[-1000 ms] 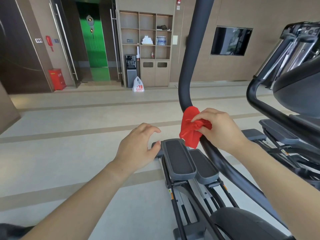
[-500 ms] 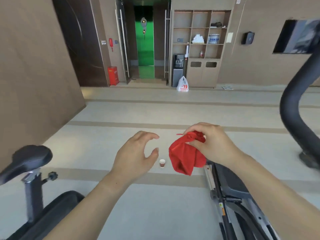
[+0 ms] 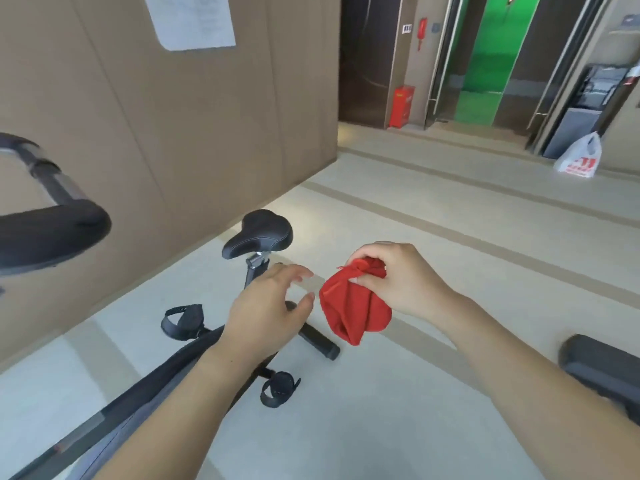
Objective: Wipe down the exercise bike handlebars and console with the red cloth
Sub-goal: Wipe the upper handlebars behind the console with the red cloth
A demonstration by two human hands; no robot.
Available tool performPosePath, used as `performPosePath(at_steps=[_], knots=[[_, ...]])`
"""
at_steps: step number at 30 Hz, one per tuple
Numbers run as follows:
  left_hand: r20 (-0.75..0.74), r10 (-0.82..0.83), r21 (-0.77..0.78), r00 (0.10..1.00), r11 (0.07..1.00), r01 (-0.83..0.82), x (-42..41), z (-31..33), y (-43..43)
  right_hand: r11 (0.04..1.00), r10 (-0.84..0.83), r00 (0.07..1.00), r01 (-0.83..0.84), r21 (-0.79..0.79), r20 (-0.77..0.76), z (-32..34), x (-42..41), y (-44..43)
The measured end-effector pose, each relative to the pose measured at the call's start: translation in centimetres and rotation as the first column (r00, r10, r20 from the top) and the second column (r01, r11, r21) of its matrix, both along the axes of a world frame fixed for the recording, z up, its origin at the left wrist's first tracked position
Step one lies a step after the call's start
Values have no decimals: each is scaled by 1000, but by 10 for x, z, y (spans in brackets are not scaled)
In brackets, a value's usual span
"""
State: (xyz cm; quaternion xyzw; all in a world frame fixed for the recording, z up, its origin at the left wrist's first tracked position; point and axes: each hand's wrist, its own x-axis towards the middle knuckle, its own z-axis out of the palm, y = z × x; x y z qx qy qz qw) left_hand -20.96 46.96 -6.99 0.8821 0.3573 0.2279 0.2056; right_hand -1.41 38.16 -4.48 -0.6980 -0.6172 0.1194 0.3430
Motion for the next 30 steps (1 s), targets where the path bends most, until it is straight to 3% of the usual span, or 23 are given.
performPosePath(at_steps=[7,16,20,30], knots=[[-23,236,-153,972,960,-236,-28,-39,32,971,223,974,-224,-80,-30,-37,-5,85],[-30,510,-220,859,835,-504,-3,-43,65,852,514,857,-514,-101,-33,-49,4,187],[-12,638,-196,770,754,-627,-5,-38,67,760,646,764,-644,-90,-10,-46,-3,220],[20,900,-165,436,433,-886,-47,-9,26,465,885,465,-884,49,-17,-21,-78,254]])
